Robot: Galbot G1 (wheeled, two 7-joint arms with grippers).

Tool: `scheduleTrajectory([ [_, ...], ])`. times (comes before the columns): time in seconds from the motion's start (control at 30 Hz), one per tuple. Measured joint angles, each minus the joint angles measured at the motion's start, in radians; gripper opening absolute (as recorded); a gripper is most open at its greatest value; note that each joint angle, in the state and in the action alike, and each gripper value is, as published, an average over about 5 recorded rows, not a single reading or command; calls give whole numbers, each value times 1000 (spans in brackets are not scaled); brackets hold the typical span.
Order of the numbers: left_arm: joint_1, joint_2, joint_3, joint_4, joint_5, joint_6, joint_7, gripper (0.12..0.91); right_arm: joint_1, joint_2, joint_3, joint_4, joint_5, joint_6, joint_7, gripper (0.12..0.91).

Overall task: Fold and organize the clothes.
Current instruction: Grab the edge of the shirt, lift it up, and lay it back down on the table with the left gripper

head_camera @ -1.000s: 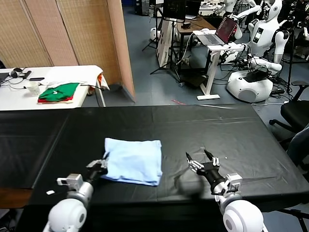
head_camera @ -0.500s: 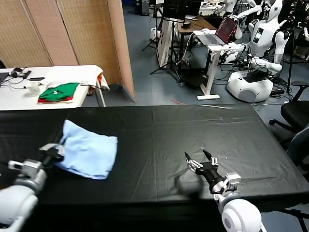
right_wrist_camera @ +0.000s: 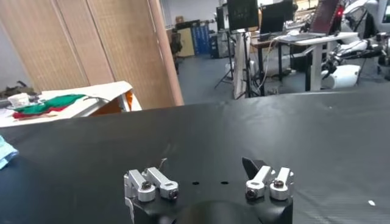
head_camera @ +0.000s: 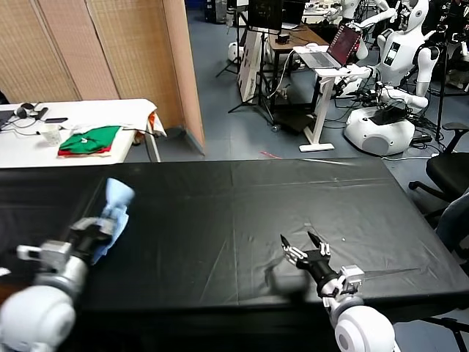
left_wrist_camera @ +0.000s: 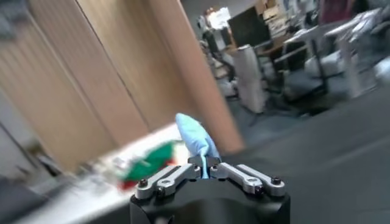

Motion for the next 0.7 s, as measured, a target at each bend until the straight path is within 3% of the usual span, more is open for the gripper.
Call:
scheduleTrajectory([
  [0.27,-79,-223,300,55,41,-17,-43,180,3,-5,-3,6,1,-5,-2,907],
  [0.37,-99,-285,371,82,76,-26,-39,180,11,-7,-14,5,26,-18,-3,907],
  [0.47,-106,-331,417,102,116,-39,-13,188,18,-14,-25,8,64,-38,-3,907],
  [0.57,-108,-353,441,111,148,-56,30,289,22,-26,-37,14,105,-63,-3,907],
  [0.7,-117,-352,444,110,180,-95,91,532,35,-42,-63,16,160,-98,7,907],
])
